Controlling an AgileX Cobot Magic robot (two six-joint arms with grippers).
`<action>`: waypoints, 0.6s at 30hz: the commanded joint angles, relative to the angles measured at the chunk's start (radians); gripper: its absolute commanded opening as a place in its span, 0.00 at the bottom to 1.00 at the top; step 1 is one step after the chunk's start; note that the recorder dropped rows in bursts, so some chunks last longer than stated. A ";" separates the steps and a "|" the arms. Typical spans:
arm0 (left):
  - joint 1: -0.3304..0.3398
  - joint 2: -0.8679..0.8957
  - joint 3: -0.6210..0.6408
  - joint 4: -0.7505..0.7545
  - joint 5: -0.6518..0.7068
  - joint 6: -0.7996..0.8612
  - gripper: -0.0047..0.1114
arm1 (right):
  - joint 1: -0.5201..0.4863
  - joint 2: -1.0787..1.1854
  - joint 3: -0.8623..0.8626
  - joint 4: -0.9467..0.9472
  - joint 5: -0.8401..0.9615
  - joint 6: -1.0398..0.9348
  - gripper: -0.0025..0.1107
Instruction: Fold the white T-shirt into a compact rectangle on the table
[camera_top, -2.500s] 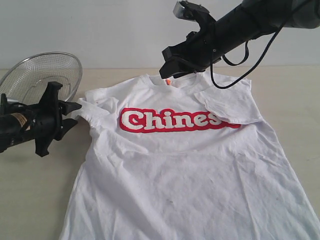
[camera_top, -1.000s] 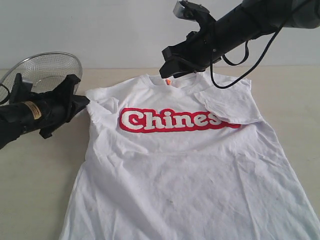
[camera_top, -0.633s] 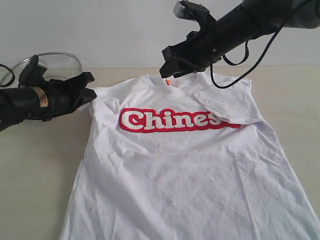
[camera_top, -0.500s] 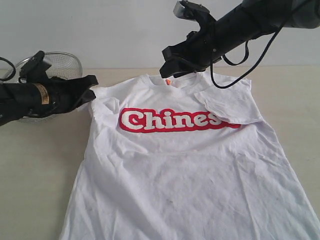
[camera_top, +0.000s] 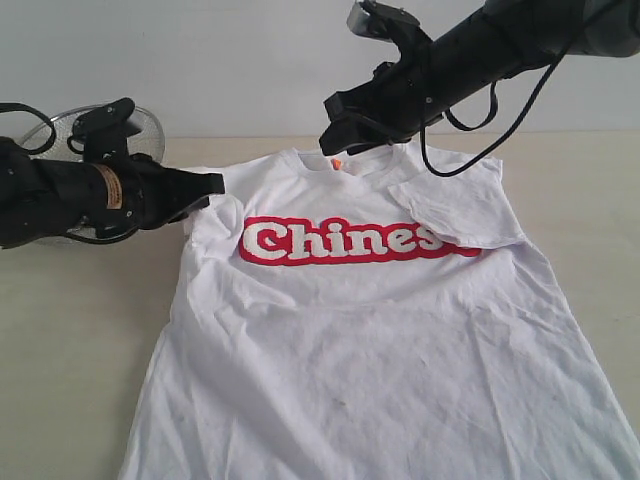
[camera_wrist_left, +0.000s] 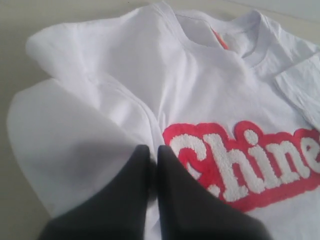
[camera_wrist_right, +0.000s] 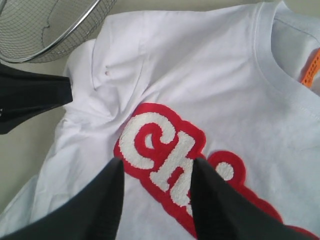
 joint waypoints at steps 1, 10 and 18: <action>-0.037 0.036 -0.014 0.019 0.044 0.058 0.08 | 0.000 -0.005 -0.006 0.005 -0.029 -0.006 0.36; -0.138 0.070 -0.073 0.061 0.092 0.088 0.08 | 0.000 0.008 -0.006 0.039 -0.087 0.085 0.36; -0.175 0.121 -0.101 0.112 0.137 0.093 0.08 | 0.000 0.047 -0.006 0.070 -0.045 0.118 0.36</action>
